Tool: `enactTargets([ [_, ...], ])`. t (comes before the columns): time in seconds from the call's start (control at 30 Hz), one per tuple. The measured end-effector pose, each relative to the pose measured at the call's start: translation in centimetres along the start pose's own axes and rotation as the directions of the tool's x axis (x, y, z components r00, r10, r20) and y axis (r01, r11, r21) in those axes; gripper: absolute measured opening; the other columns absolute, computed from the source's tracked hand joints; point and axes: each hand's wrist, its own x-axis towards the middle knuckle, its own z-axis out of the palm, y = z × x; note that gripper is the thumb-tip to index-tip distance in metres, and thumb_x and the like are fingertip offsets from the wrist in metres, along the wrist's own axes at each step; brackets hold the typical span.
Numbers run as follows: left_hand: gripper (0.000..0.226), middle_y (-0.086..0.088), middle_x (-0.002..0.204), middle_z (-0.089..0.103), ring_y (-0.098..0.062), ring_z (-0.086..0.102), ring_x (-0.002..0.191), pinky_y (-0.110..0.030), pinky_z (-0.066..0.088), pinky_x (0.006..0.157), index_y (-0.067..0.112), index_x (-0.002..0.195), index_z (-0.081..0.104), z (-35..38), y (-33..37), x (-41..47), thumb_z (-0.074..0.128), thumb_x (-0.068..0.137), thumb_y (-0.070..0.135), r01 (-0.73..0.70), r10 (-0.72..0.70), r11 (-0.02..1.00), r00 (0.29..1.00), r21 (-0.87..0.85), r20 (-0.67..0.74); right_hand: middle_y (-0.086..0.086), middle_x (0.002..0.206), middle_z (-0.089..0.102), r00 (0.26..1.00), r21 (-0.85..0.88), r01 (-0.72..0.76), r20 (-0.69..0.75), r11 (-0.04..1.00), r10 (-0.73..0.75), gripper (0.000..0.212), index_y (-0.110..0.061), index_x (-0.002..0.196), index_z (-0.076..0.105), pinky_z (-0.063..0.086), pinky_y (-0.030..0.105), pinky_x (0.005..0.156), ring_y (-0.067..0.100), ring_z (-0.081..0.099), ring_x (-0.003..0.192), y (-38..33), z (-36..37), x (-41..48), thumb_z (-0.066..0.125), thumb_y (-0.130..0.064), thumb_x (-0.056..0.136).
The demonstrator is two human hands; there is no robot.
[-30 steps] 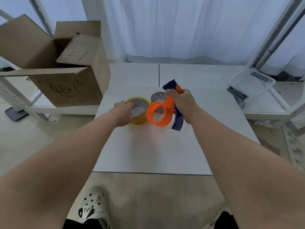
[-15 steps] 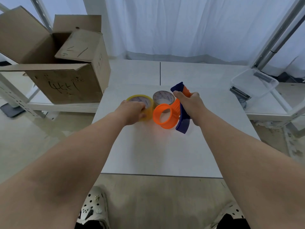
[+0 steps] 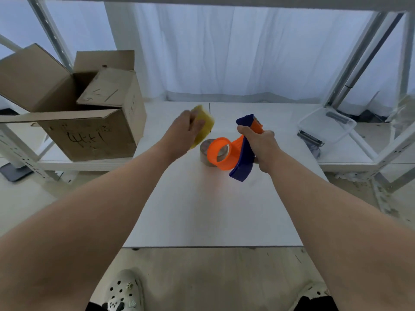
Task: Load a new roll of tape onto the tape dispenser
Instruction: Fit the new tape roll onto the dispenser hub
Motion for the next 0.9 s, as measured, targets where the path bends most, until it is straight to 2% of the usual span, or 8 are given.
enactTargets([
  [0.13,0.016,0.007,0.078,0.046,-0.011,0.043,0.072,-0.013,0.032,0.057,0.012,0.104,0.052,-0.9,3.0,-1.4,0.053,0.093,0.024,-0.205,0.202,0.978,0.976,0.035,0.082,0.010,0.113,0.062,1.000,0.175,0.013,-0.029,0.984,-0.008,0.072,-0.011,0.130,0.040,0.058,0.032,0.062,0.023,0.064,0.090,-2.8,-0.3,-2.0,0.075,-0.040,0.074],
  [0.2,0.013,0.007,0.078,0.045,-0.017,0.043,0.076,-0.025,0.030,0.061,0.013,0.095,0.050,-1.2,3.9,-2.3,0.055,0.091,0.024,-0.290,0.271,0.945,0.953,0.152,0.132,0.011,0.117,0.062,0.999,0.197,0.030,-0.026,0.980,-0.025,0.073,-0.011,0.131,0.040,0.059,0.034,0.064,0.025,0.065,0.096,-3.7,-0.4,-3.4,0.076,-0.038,0.073],
  [0.27,0.017,0.006,0.081,0.043,-0.019,0.042,0.078,-0.027,0.030,0.066,0.013,0.087,0.043,-1.0,4.4,-3.1,0.057,0.089,0.023,-0.353,0.330,0.907,0.934,0.229,0.135,0.010,0.118,0.061,0.999,0.165,0.050,-0.027,0.985,-0.047,0.074,-0.013,0.131,0.037,0.059,0.039,0.077,0.026,0.064,0.100,-4.0,-0.5,-4.4,0.077,-0.034,0.073],
  [0.43,0.017,0.003,0.091,0.044,-0.019,0.041,0.081,-0.027,0.029,0.071,0.013,0.091,0.041,-0.4,4.4,-4.3,0.056,0.090,0.021,-0.390,0.359,0.884,0.920,0.257,0.158,0.007,0.113,0.059,0.992,0.154,0.095,-0.100,0.983,-0.080,0.072,-0.014,0.129,0.032,0.057,0.039,0.084,0.023,0.062,0.097,-3.6,-1.2,-5.8,0.076,-0.031,0.074],
  [0.6,0.018,-0.007,0.099,0.053,-0.027,0.048,0.087,-0.034,0.037,0.074,0.007,0.097,0.047,0.4,4.0,-4.4,0.054,0.091,0.022,-0.423,0.348,0.813,0.904,0.401,0.248,0.006,0.110,0.058,0.992,0.205,0.076,-0.117,0.976,-0.053,0.071,-0.015,0.127,0.033,0.055,0.033,0.075,0.015,0.058,0.084,-2.5,-1.0,-6.2,0.076,-0.034,0.073],
  [0.7,0.014,-0.008,0.104,0.057,-0.025,0.049,0.090,-0.029,0.033,0.077,0.010,0.098,0.048,0.7,3.8,-4.1,0.054,0.092,0.021,-0.448,0.386,0.757,0.894,0.477,0.227,0.005,0.111,0.057,0.990,0.240,0.095,-0.122,0.966,-0.067,0.070,-0.017,0.126,0.031,0.056,0.032,0.074,0.014,0.058,0.086,-2.4,-0.6,-6.0,0.075,-0.033,0.075],
  [0.77,0.012,-0.006,0.107,0.056,-0.025,0.049,0.098,-0.032,0.032,0.087,0.013,0.100,0.049,0.6,4.0,-4.0,0.053,0.092,0.020,-0.444,0.401,0.754,0.895,0.484,0.197,0.006,0.112,0.058,0.991,0.272,0.106,-0.112,0.957,-0.077,0.068,-0.017,0.125,0.033,0.058,0.036,0.080,0.017,0.060,0.091,-2.6,-0.7,-5.7,0.076,-0.033,0.074],
  [0.9,0.017,-0.005,0.114,0.055,-0.025,0.046,0.108,-0.035,0.032,0.093,0.013,0.106,0.051,0.3,3.8,-3.7,0.054,0.091,0.020,-0.440,0.406,0.749,0.896,0.496,0.181,0.004,0.103,0.061,0.994,0.314,0.109,-0.030,0.943,-0.105,0.046,-0.021,0.113,0.046,0.058,0.039,0.083,0.022,0.061,0.099,-2.5,-1.2,-5.3,0.075,-0.029,0.077],
])
